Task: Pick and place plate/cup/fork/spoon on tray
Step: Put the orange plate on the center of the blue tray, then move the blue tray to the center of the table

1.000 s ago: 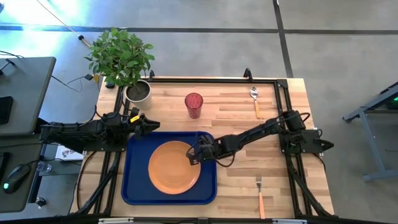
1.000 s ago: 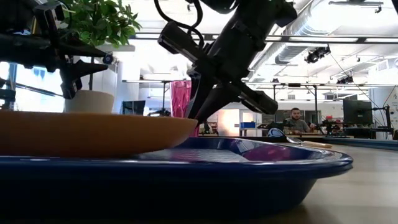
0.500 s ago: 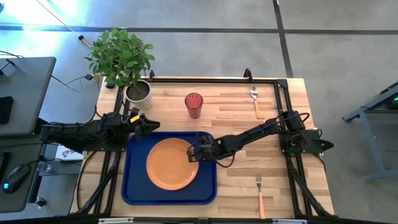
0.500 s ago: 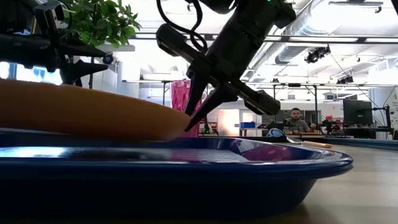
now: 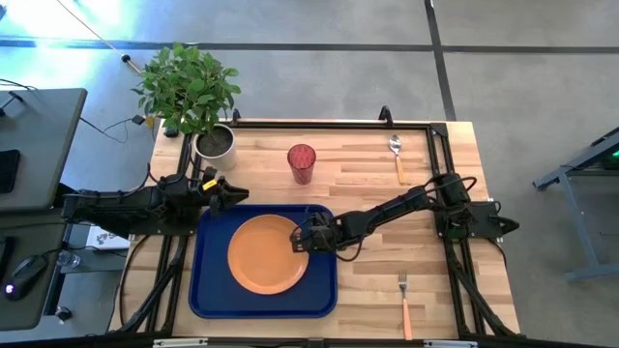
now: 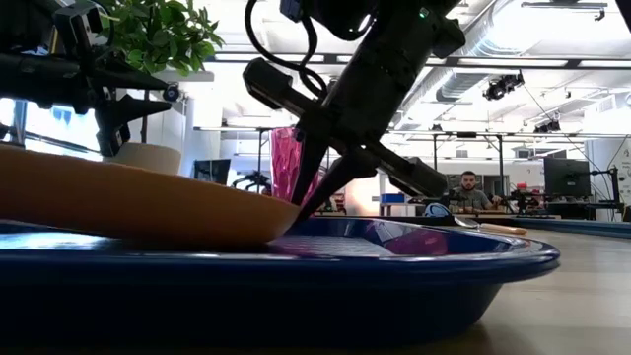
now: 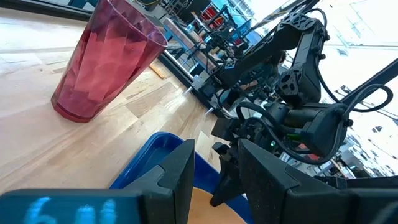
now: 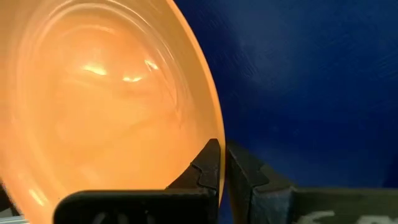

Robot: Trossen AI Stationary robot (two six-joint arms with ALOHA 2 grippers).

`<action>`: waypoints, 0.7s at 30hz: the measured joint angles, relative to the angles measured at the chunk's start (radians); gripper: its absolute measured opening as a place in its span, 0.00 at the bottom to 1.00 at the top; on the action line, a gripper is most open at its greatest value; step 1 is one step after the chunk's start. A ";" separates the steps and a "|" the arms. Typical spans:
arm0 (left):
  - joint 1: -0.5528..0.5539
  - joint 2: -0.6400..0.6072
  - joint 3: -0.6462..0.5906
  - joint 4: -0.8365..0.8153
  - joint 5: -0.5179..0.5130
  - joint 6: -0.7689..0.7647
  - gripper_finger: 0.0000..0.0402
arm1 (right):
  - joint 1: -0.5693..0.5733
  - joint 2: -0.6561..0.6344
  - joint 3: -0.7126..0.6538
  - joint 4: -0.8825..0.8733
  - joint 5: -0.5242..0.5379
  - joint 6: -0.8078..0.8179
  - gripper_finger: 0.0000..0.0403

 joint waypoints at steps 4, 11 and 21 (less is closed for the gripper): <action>0.000 0.000 0.000 0.000 0.000 0.000 0.29 | 0.000 0.000 0.000 0.008 -0.004 0.001 0.00; 0.000 0.000 0.000 0.000 0.000 0.000 0.29 | 0.000 0.000 0.000 0.029 -0.030 0.000 0.06; 0.000 0.000 0.000 0.000 0.000 0.000 0.29 | 0.000 -0.008 0.000 0.024 -0.024 0.009 0.23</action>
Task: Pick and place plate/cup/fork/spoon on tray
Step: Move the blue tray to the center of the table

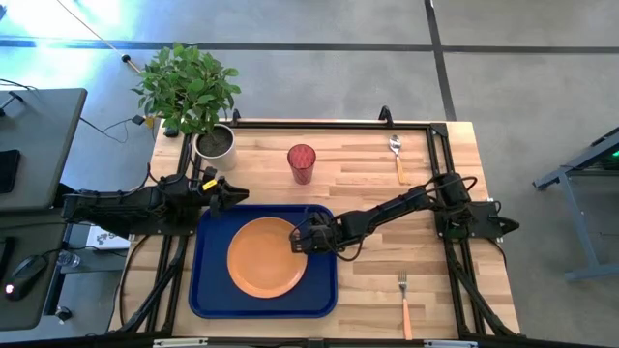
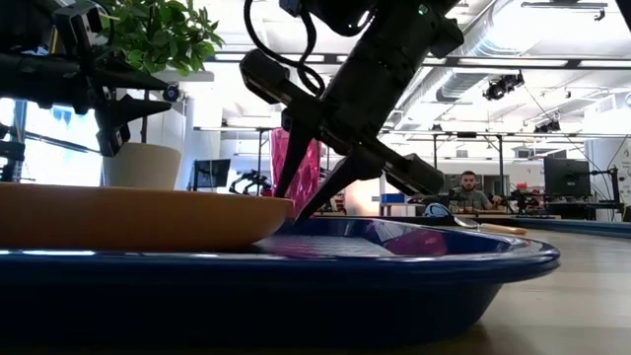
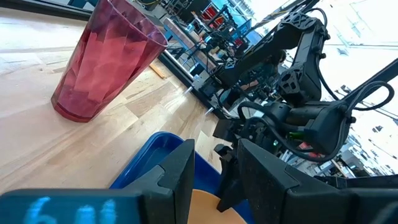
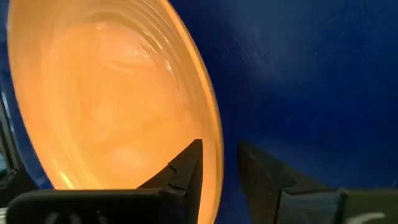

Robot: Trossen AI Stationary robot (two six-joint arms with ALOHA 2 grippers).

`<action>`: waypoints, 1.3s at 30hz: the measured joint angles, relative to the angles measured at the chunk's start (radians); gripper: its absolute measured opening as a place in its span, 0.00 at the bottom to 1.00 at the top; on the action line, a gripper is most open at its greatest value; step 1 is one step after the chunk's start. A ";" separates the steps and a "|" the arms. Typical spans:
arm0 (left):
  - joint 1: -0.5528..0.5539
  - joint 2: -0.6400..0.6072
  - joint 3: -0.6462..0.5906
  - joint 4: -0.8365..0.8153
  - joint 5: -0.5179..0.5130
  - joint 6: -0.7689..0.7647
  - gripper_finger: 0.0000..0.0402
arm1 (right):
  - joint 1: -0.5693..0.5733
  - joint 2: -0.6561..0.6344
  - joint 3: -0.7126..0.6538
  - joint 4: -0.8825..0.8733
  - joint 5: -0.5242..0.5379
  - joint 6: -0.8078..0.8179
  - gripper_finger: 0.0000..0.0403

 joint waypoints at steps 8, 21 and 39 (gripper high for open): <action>0.000 0.000 0.000 0.000 0.000 0.000 0.29 | 0.000 -0.041 0.000 -0.036 0.058 0.000 0.23; 0.000 0.000 0.000 0.000 0.001 0.000 0.29 | 0.004 -0.151 0.000 -0.143 0.138 -0.008 0.22; 0.000 0.000 0.000 0.057 0.004 0.036 0.29 | 0.040 -0.323 0.000 -0.407 0.266 -0.008 0.22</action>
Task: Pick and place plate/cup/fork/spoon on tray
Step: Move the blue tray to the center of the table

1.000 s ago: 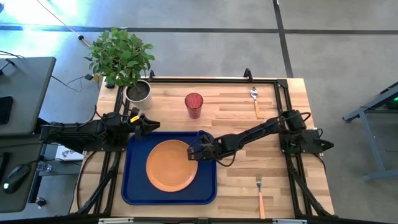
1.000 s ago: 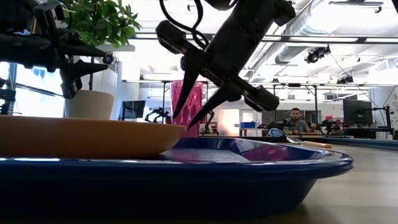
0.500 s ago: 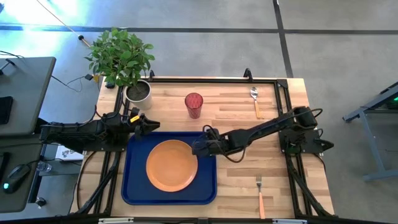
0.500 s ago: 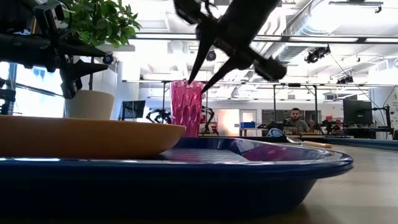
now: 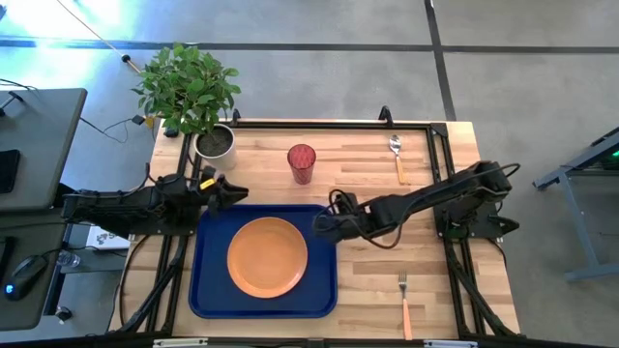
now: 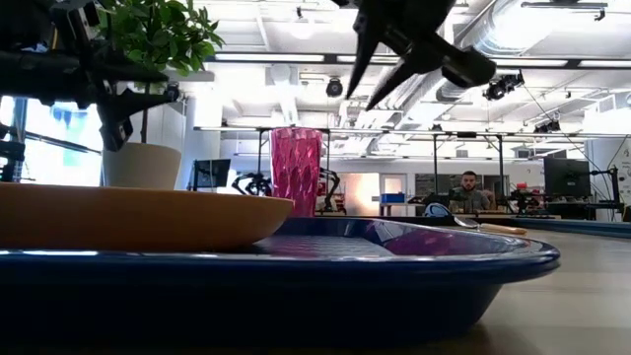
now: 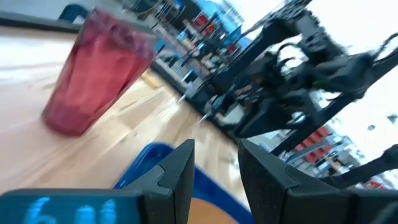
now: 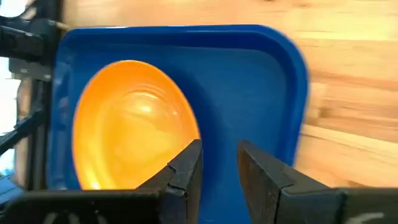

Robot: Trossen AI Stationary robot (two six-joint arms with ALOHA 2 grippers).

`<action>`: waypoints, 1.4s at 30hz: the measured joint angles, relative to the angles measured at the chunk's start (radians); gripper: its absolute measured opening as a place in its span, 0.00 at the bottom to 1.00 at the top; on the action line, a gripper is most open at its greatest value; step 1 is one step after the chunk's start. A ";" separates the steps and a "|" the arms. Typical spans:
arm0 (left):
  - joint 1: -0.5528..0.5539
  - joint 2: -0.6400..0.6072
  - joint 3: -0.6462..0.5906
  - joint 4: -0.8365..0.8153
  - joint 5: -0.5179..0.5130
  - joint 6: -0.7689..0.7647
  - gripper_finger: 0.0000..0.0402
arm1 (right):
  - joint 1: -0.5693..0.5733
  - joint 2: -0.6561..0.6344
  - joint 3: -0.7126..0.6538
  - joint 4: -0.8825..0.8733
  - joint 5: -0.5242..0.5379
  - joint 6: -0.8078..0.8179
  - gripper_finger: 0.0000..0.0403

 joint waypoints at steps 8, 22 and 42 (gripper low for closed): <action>0.000 0.000 0.007 0.208 0.174 0.050 0.29 | 0.000 0.000 0.000 -0.098 -0.106 -0.004 0.22; 0.000 0.039 0.229 -0.032 0.174 0.225 0.29 | -0.023 0.026 -0.011 -0.168 -0.171 -0.045 0.22; 0.000 0.134 0.275 -0.088 0.171 0.218 0.29 | -0.020 0.132 -0.011 -0.132 -0.222 -0.045 0.36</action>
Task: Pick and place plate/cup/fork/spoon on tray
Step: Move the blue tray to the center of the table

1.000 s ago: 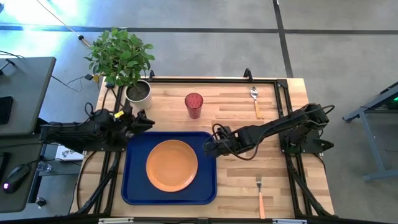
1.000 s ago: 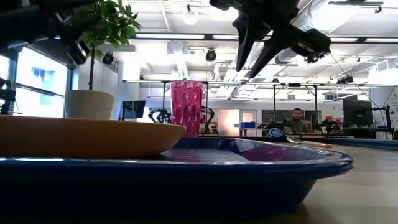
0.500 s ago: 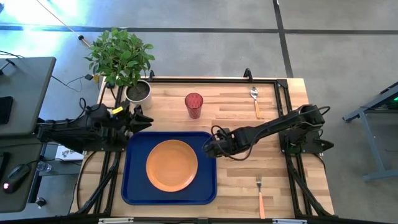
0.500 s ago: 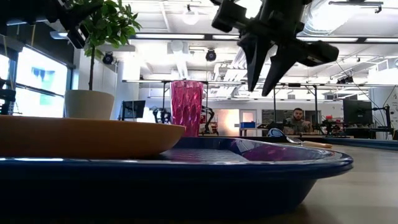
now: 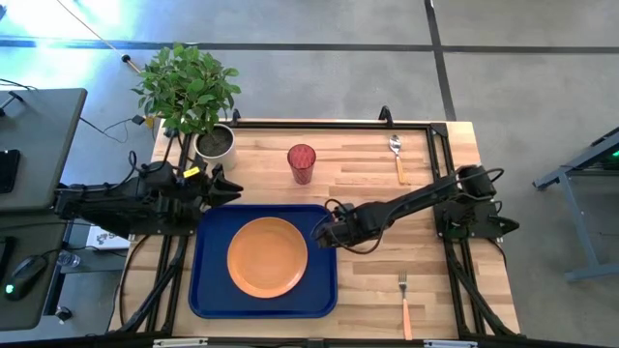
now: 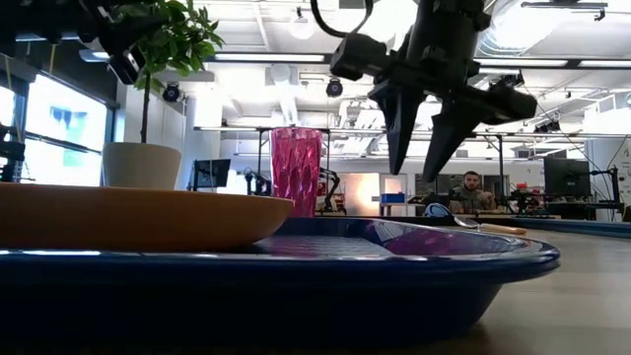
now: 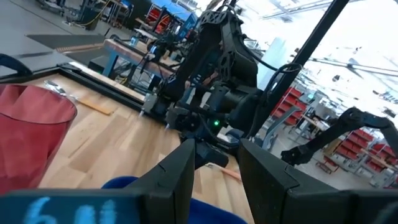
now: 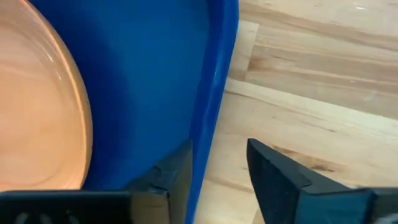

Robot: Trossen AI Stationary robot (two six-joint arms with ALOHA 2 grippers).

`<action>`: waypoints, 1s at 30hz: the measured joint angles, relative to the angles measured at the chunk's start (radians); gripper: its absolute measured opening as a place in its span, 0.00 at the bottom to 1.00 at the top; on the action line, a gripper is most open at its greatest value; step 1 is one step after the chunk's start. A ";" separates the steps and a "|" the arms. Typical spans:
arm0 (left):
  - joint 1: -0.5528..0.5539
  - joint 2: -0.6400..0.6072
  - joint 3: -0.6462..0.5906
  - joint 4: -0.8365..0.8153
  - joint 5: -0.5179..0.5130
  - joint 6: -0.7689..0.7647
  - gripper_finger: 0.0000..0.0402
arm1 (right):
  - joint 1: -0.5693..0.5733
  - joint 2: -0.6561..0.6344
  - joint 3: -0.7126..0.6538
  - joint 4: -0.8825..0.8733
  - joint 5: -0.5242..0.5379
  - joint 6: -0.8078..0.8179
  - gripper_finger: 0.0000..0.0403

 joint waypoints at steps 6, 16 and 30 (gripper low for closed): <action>0.000 0.005 0.000 0.002 -0.001 0.009 0.29 | 0.000 0.042 0.000 0.025 0.004 0.000 0.41; 0.000 0.005 0.000 0.001 -0.003 0.009 0.29 | 0.000 0.095 0.000 0.039 -0.005 0.000 0.41; 0.000 0.005 -0.001 0.000 -0.012 0.007 0.29 | -0.001 0.153 0.001 0.072 -0.018 0.018 0.33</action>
